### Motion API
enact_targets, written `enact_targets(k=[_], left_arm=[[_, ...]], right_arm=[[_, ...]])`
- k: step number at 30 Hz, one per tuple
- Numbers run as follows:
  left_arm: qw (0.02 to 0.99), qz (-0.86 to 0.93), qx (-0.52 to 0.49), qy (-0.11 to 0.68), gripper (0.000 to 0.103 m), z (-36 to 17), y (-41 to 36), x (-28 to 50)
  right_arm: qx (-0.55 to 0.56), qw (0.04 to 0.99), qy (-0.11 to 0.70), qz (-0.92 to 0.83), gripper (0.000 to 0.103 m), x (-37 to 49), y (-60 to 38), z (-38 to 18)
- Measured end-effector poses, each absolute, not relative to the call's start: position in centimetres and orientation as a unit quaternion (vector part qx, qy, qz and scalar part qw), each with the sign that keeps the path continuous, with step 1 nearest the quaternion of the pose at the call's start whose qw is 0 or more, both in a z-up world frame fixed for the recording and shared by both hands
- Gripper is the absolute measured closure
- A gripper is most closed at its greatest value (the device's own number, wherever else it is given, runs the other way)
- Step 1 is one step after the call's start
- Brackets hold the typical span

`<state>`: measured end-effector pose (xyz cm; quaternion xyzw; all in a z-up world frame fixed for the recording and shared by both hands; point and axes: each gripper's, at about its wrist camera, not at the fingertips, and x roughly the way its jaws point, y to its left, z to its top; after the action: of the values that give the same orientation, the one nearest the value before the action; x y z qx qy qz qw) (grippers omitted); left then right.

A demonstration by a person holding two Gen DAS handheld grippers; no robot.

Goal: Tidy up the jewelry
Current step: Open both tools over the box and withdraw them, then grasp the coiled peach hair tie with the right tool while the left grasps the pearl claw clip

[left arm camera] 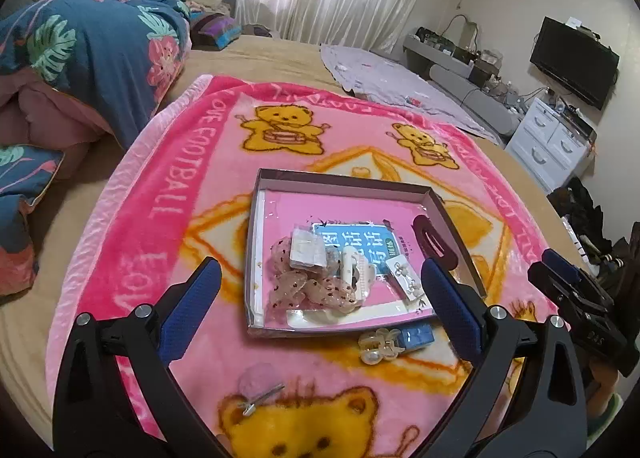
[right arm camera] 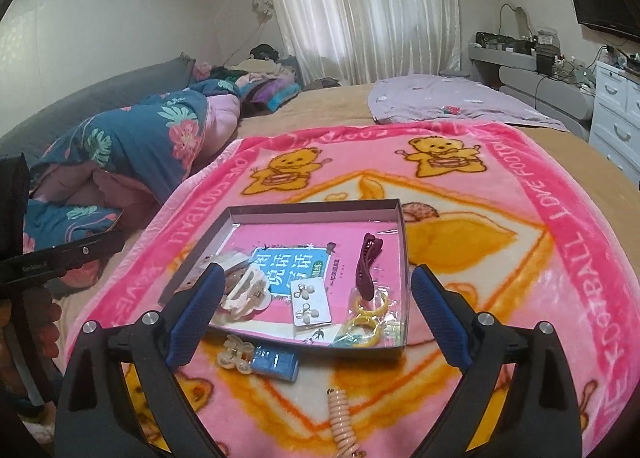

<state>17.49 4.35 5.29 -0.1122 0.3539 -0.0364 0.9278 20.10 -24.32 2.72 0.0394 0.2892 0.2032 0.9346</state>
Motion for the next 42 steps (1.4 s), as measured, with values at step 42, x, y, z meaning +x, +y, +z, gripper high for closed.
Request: enact_targets(k=[42], left_arm=[[0.908,-0.058,-0.036,0.413,0.010,-1.1,-1.4,12.7]], right_arm=[[-0.037,0.903,0.388,0.181,0.010,16.2,-25.3,-4.4]])
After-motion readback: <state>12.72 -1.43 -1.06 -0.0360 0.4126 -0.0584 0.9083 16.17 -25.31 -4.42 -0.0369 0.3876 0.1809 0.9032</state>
